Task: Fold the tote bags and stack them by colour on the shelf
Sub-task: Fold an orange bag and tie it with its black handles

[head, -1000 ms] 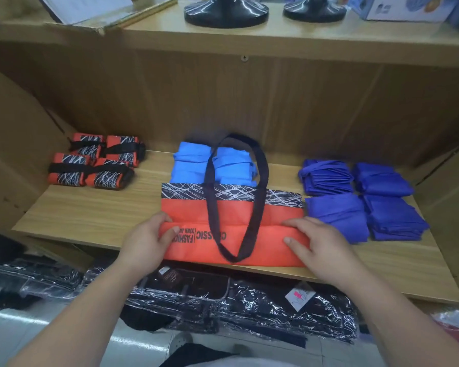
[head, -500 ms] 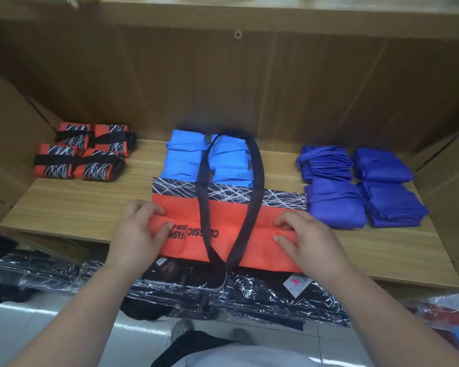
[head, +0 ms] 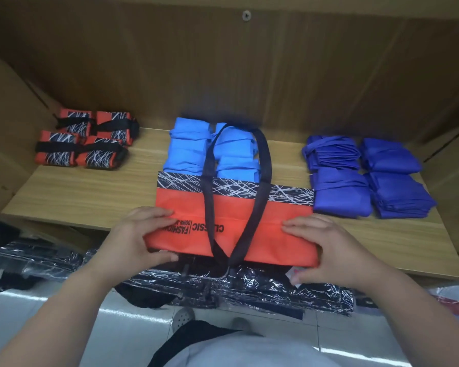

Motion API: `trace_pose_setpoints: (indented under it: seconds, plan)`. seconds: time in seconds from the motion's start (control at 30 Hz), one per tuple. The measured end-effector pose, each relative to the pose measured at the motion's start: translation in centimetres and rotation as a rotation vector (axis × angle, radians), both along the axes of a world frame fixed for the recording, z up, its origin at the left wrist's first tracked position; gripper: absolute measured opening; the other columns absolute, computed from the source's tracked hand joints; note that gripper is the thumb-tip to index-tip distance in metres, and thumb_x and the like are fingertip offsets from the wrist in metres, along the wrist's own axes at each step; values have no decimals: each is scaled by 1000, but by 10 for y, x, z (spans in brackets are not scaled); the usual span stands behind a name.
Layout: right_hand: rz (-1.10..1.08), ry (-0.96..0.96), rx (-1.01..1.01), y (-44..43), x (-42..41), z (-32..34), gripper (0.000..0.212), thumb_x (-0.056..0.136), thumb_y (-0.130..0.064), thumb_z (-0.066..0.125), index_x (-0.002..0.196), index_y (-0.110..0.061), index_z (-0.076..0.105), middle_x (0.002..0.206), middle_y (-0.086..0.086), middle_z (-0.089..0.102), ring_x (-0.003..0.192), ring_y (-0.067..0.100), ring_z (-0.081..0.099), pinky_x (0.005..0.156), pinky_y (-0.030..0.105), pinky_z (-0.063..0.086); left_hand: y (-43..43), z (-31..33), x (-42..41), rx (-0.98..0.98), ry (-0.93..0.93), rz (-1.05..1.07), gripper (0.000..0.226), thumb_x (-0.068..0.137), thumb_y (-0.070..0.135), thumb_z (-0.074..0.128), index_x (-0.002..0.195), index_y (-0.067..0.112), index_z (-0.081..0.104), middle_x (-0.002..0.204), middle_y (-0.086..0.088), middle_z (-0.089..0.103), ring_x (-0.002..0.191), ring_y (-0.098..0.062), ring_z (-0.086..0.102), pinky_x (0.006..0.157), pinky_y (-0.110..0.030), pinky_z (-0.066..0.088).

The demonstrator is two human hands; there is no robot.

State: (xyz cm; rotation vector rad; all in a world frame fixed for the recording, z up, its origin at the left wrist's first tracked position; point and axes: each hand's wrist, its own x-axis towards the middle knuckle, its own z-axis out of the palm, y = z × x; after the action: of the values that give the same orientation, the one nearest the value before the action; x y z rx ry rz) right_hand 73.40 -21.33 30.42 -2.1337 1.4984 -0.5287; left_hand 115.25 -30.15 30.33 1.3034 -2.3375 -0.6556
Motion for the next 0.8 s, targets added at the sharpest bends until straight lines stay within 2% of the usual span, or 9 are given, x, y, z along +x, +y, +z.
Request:
trace_pose_setpoints:
  seconds: [0.07, 0.2, 0.33, 0.4, 0.47, 0.5, 0.6, 0.7, 0.8]
  plan:
    - [9, 18, 18, 3, -4, -5, 86, 62, -78, 75, 138, -42, 59, 146, -29, 48, 136, -3, 42, 116, 17, 25, -1, 4, 2, 54, 73, 10, 65, 58, 52, 92, 117, 32, 74, 130, 21, 64, 127, -2, 52, 112, -35, 41]
    - [-36, -105, 24, 4, -4, 3, 59, 79, -69, 69, 131, -42, 65, 141, -26, 56, 133, -1, 49, 114, 21, 33, -3, 14, 0, 174, 218, 19, 45, 66, 35, 91, 108, 40, 78, 117, 23, 70, 116, 0, 60, 106, -17, 40]
    - [-151, -215, 5, 3, 8, 18, 36, 84, -77, 54, 100, -51, 72, 105, -20, 72, 99, 5, 66, 90, 22, 50, 1, 20, -8, 326, 372, 185, 28, 70, 53, 86, 92, 37, 79, 97, 15, 75, 92, 0, 66, 85, -12, 47]
    - [-218, -269, -2, 1, 15, 19, 53, 84, -80, 50, 79, -33, 73, 82, -6, 68, 80, 13, 64, 79, 36, 51, 2, 21, -15, 311, 408, 271, 24, 72, 54, 76, 88, 37, 75, 84, 17, 73, 75, 2, 63, 71, -12, 46]
    - [-288, -285, -4, -3, 20, 19, 69, 82, -83, 49, 69, -18, 66, 68, -4, 61, 68, 9, 57, 73, 37, 47, 0, 19, -23, 274, 411, 351, 13, 80, 45, 77, 88, 36, 71, 79, 17, 69, 69, 0, 58, 64, -15, 43]
    - [-340, -275, 12, -6, 21, 21, 65, 82, -80, 53, 69, -18, 67, 65, -6, 61, 65, 5, 56, 71, 34, 45, -1, 17, -25, 259, 412, 400, 14, 80, 44, 78, 89, 36, 69, 80, 15, 68, 71, -3, 58, 65, -19, 44]
    - [-475, -223, 14, -12, 30, 25, 12, 86, -47, 74, 90, -36, 73, 85, -21, 72, 83, -4, 62, 78, 16, 45, -4, 13, -32, 226, 336, 530, 20, 82, 39, 81, 91, 36, 64, 87, 8, 64, 77, -14, 57, 67, -32, 44]
    - [-524, -73, -106, -12, 38, 19, 25, 83, -32, 81, 107, -27, 72, 101, -14, 68, 94, 6, 61, 81, 16, 39, -4, 10, -37, 175, 208, 542, 25, 83, 37, 80, 98, 32, 61, 94, 11, 61, 81, -13, 56, 71, -32, 42]
    - [-494, 49, -229, -10, 43, 10, 30, 77, -26, 85, 106, -24, 74, 100, -6, 61, 96, 21, 61, 88, 37, 50, 0, 7, -37, 71, 127, 473, 31, 81, 33, 82, 106, 25, 64, 103, 5, 58, 95, -16, 55, 85, -31, 43]
